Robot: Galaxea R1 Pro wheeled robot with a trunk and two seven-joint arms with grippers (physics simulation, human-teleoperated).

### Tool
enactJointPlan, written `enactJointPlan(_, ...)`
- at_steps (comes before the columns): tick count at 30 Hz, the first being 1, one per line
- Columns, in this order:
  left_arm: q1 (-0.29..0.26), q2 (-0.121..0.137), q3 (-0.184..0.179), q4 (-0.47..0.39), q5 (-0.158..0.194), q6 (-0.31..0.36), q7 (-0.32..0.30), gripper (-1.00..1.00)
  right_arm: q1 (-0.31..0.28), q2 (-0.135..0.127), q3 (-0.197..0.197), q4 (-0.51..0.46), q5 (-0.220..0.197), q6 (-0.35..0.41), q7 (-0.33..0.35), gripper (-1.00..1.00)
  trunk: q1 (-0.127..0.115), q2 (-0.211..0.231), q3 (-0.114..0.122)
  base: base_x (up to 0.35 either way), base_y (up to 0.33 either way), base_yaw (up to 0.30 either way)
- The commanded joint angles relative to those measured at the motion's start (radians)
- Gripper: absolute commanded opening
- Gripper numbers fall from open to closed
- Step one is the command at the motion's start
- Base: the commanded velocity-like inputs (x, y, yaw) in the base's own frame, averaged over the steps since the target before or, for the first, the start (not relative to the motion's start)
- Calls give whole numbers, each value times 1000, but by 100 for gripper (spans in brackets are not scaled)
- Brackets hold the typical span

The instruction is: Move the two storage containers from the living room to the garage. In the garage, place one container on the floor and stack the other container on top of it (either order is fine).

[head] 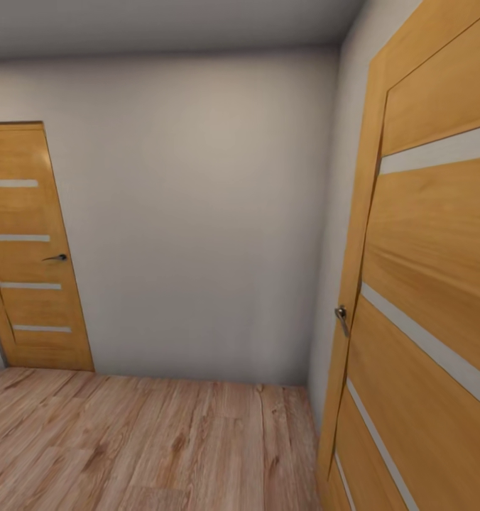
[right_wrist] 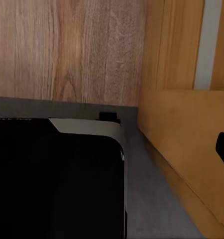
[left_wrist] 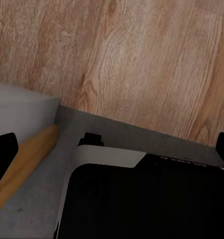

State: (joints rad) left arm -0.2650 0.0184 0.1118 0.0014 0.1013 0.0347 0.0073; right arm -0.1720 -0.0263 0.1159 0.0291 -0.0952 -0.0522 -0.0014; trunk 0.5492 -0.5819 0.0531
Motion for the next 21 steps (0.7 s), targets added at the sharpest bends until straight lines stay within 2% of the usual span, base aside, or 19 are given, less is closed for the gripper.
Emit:
enactJointPlan(1, 0, 0, 3, 0, 10, 4, 1, 100, -1, 0, 8, 3, -10, -6, 0, 100, 1, 0, 0, 195, 0, 0)
enactJointPlan(21, 0, 0, 3, 0, 11, 4, 1, 100, -1, 1, 8, 3, -11, -5, 0, 100, 1, 0, 0, 184, 0, 0)
